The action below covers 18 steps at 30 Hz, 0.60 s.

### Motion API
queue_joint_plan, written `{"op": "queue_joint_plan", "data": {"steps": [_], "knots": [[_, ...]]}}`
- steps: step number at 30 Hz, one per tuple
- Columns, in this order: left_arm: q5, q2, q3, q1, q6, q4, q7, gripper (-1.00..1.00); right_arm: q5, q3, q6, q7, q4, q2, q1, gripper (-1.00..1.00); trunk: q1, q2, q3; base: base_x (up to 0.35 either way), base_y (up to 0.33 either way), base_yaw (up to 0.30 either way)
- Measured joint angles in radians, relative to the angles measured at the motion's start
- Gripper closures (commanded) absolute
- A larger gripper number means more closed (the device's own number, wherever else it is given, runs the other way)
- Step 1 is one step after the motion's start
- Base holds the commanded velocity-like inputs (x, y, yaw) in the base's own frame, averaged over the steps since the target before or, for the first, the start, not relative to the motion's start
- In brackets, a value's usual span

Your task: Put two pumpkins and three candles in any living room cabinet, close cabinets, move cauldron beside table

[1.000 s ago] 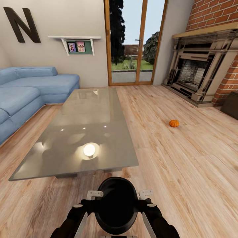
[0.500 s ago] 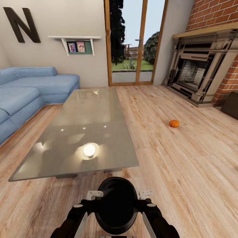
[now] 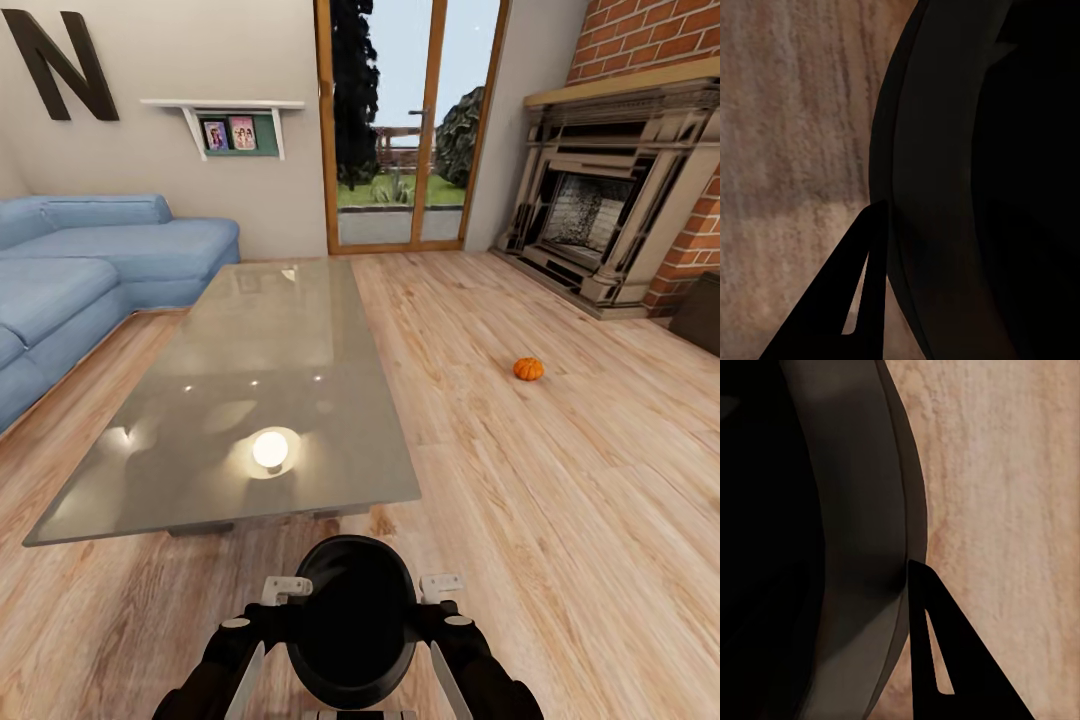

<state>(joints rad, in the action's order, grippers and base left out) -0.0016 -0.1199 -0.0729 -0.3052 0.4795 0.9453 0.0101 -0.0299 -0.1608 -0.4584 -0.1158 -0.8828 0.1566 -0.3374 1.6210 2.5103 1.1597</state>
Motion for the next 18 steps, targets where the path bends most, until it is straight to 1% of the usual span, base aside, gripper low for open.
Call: {"op": "queue_joint_plan", "data": {"steps": [3,7,18], "knots": [[0.0,0.0,0.0,0.0,0.0,0.0,0.0,1.0,0.0,0.0,0.0,0.0,0.0,0.0,0.0,1.0,0.0,0.0,0.0,0.0,0.0,0.0],[0.0,0.0,-0.001,0.0,0.0,0.0,0.0,1.0,-0.001,0.0,0.0,-0.001,0.0,0.0,0.001,1.0,0.002,0.001,0.015,0.0,0.0,0.0],[0.0,0.0,0.0,0.0,0.0,0.0,0.0,1.0,-0.002,-0.001,0.0,-0.001,0.0,0.0,0.0,1.0,0.002,0.001,0.015,0.0,0.0,0.0]]}}
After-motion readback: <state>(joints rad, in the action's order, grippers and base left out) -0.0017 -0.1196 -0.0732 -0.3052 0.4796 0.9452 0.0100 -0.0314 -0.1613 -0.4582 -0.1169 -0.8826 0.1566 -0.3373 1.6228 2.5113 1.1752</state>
